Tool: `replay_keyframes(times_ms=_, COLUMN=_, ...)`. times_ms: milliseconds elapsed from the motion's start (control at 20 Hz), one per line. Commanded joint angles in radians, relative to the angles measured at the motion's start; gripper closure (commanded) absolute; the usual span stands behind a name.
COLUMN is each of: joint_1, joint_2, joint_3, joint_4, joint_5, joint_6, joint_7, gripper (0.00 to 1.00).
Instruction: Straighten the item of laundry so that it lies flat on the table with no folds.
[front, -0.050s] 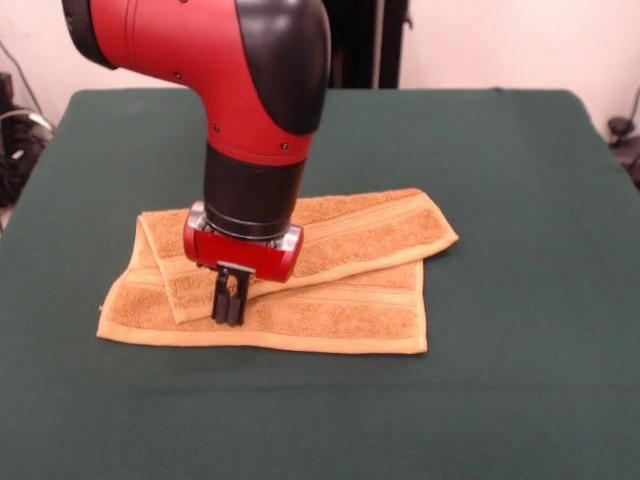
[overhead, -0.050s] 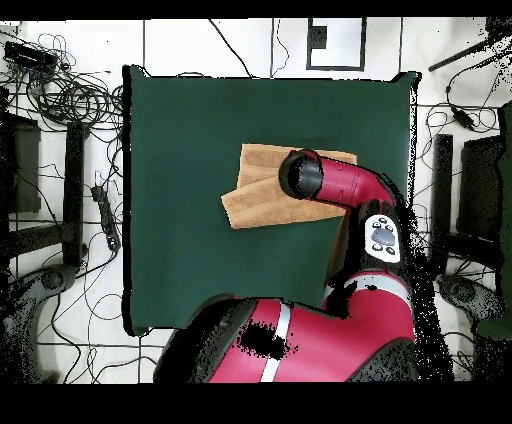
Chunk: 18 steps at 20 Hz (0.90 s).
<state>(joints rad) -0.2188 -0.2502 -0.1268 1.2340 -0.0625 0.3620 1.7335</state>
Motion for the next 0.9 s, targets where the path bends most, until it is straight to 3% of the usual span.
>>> replay_keyframes(times_ms=50, joint_1=0.04, joint_2=-0.031, joint_3=0.114, joint_4=0.111, joint_5=0.03, joint_6=0.015, joint_7=0.147, gripper=1.0)
replay_keyframes(times_ms=150, joint_1=0.016, joint_2=-0.05, joint_3=0.118, joint_4=0.136, joint_5=0.016, joint_6=0.034, joint_7=0.115, gripper=1.0)
replay_keyframes(times_ms=200, joint_1=-0.014, joint_2=-0.023, joint_3=0.127, joint_4=0.093, joint_5=0.013, joint_6=0.064, joint_7=0.078, gripper=1.0)
replay_keyframes(times_ms=400, joint_1=-0.033, joint_2=-0.014, joint_3=0.135, joint_4=0.083, joint_5=-0.005, joint_6=0.116, joint_7=0.028, gripper=1.0)
replay_keyframes(times_ms=900, joint_1=-0.137, joint_2=-0.18, joint_3=0.211, joint_4=0.323, joint_5=-0.116, joint_6=-0.027, joint_7=-0.032, gripper=1.0)
